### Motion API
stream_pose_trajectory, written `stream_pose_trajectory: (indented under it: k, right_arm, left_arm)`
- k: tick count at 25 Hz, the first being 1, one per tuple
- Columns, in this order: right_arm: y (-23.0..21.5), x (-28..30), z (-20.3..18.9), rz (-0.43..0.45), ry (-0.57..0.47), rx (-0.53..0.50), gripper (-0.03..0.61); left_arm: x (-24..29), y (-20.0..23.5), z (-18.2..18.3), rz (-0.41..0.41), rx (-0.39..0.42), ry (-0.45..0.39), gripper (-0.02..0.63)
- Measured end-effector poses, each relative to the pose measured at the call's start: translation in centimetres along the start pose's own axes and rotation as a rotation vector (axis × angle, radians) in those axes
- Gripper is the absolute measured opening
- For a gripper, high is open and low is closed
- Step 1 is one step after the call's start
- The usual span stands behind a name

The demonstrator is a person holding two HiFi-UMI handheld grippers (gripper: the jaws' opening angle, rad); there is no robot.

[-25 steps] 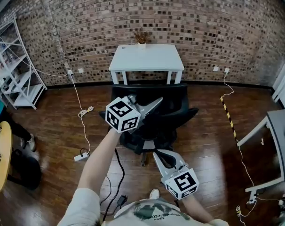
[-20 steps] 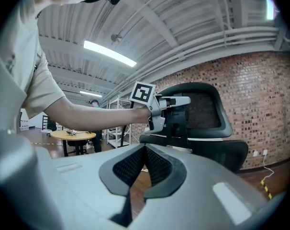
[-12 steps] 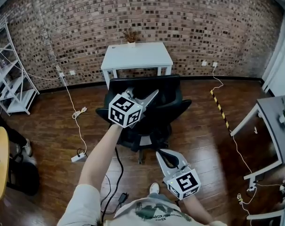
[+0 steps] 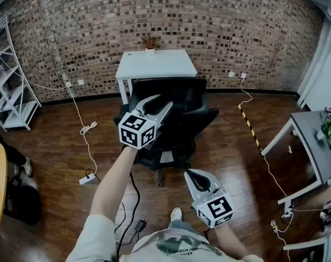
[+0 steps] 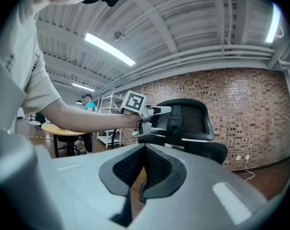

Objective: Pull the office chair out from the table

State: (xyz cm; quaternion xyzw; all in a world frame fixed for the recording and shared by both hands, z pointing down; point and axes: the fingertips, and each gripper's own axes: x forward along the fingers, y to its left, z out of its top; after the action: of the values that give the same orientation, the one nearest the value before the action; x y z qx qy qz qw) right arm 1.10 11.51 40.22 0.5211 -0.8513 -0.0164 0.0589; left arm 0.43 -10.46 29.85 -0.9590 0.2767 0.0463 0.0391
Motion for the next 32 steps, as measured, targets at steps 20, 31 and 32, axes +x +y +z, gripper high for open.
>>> stream_pose_trajectory:
  k: [20,31,32]
  right_arm:
    - [5.5,-4.6,1.2,0.026,-0.006,-0.048,-0.002]
    - [7.7,-6.8,1.4,0.092,-0.042,-0.04,-0.003]
    - [7.9,-7.3,1.3,0.1,-0.042,-0.038,-0.003]
  left_arm:
    - [-15.4,-11.3,-3.2,0.067,-0.085,-0.071,0.16]
    - [-21.3,-19.7,-6.1,0.155,-0.177,-0.016,0.087]
    - [-21.5,-20.4,-6.3,0.159,-0.179,-0.011,0.084]
